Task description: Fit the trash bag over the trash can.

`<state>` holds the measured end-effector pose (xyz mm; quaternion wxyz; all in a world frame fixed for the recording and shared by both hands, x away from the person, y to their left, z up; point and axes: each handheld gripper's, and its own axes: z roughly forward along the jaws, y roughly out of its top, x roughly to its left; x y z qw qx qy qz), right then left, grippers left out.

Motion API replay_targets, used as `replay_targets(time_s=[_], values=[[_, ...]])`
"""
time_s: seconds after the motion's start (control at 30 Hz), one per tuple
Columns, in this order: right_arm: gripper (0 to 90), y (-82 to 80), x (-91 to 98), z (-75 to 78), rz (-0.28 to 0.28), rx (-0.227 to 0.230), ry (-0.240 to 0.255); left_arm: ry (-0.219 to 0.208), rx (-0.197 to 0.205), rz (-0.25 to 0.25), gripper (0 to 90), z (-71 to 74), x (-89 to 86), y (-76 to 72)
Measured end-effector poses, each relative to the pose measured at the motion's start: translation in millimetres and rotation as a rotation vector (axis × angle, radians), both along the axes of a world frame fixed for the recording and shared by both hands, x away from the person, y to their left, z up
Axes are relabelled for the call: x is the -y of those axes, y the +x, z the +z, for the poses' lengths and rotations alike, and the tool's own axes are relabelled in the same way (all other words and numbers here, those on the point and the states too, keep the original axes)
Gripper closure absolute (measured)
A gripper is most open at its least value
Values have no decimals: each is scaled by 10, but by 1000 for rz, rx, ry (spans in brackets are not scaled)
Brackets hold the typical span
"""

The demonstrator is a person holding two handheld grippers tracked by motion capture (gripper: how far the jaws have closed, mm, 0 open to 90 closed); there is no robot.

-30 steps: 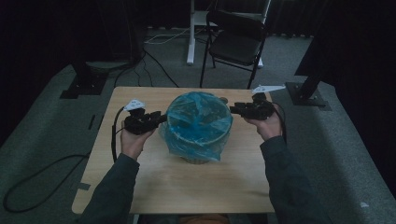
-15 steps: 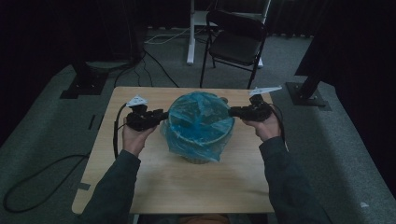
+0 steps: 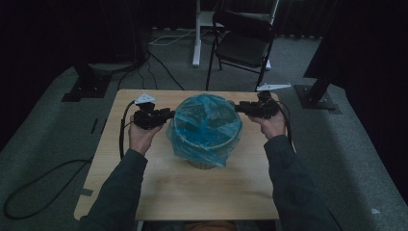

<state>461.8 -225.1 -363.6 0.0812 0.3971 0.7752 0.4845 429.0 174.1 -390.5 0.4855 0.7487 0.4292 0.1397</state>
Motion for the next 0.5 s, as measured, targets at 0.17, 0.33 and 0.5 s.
replay_targets(time_s=[0.17, 0.33, 0.5], values=[[823, 83, -51, -56, 16, -29, 26, 11, 4, -12, 778, -33, 65, 86], [900, 145, -39, -81, -45, -48, 7, 9, 14, -27, 853, -46, 120, 144], [900, 180, -10, -260, -64, -129, -40, 60, -17, -52, 877, -153, 184, 207]])
